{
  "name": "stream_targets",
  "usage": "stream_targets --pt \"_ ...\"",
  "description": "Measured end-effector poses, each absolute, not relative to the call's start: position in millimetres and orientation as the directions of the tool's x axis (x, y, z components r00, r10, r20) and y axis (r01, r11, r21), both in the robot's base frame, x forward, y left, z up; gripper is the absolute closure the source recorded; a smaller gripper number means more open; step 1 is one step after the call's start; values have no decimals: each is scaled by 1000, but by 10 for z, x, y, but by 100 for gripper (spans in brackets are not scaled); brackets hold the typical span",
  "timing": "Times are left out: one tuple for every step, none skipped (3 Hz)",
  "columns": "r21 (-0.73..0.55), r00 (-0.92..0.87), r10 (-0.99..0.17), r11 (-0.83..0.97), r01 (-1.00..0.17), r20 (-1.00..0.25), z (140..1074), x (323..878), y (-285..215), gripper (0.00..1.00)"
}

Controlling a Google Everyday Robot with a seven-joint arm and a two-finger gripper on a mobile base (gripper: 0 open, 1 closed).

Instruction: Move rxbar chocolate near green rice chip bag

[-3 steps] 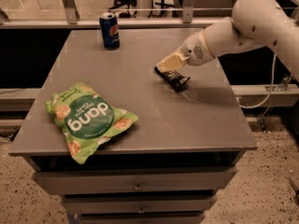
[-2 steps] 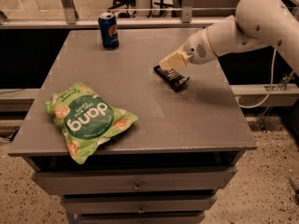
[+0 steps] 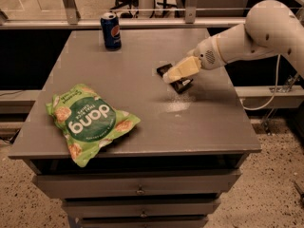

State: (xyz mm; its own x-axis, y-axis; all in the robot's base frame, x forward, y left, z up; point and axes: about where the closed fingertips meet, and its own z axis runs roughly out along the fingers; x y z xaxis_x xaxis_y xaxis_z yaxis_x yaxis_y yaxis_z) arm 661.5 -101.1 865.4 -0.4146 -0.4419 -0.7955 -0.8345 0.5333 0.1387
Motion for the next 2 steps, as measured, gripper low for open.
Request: stream_targets --pt "128 -424 -452 551 -824 -785 8556 6623 -1091 0" --pt "84 -411 -488 560 -824 -770 8469 6633 -1114 0"
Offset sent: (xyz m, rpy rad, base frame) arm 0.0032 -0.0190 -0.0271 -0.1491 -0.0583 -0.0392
